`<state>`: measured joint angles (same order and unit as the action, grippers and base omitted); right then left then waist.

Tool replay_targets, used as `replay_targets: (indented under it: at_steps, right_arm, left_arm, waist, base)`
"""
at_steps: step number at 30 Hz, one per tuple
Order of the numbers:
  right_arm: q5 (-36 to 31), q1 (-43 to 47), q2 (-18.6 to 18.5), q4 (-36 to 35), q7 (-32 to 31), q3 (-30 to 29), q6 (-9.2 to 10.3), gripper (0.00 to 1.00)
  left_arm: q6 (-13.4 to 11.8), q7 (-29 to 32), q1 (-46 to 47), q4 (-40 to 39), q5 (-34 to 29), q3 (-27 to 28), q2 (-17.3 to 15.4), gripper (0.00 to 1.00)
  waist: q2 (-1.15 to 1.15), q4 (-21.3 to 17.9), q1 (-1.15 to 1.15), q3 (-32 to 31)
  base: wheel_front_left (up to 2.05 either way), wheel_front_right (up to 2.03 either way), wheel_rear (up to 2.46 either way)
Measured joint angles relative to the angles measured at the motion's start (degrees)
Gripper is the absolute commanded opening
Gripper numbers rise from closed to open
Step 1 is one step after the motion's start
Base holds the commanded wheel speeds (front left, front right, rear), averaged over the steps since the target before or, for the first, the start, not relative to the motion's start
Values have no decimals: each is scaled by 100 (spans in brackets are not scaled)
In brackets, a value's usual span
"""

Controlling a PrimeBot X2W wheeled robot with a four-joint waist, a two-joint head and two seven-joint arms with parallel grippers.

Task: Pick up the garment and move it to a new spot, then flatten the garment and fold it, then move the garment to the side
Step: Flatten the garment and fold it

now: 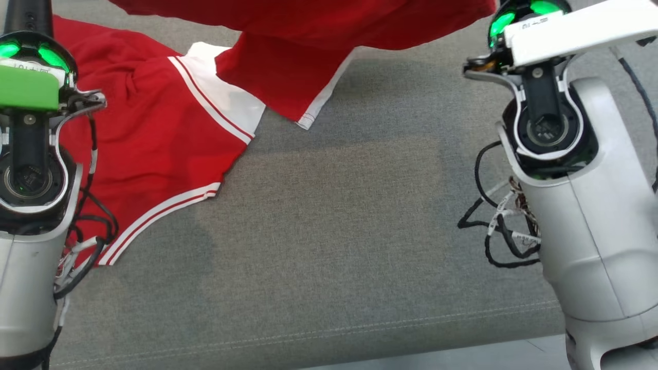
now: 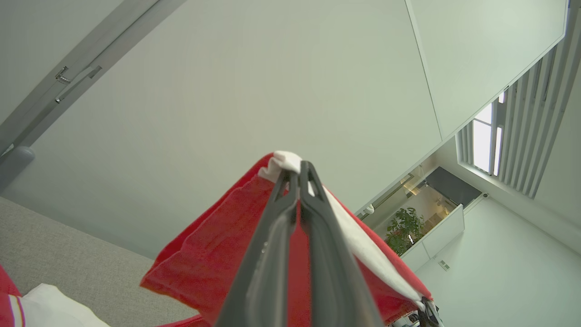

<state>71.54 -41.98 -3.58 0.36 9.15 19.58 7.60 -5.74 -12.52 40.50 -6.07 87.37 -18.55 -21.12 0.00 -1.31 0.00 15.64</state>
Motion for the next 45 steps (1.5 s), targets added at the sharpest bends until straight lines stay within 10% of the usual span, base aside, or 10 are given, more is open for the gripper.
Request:
replay_targets:
  at_steps: [4,13,33,45]
  right_arm:
    - [40,748,3,207,116,201,-3,0]
    - [267,3527,-45,64,249,-10,-1,0]
    - [385,6094,-338,-1335,344,-554,-3,0]
    - [357,7184,-508,-1532,339,-442,-53,0]
  left_arm:
    - [358,-90,-686,-191,-216,-108,48,0]
    - [313,-124,-3144,-176,136,-550,431,0]
    - [-34,-129,-5029,-1263,129,-376,631,0]
    - [-91,-103,-6139,-1404,140,-397,163,0]
  waist:
    - [0,-24,0,116]
    - [0,-64,0,-215]
    - [0,164,0,-749]
    - [0,272,0,-572]
  base:
    - [0,0,0]
    - [0,0,0]
    - [0,0,0]
    - [0,0,0]
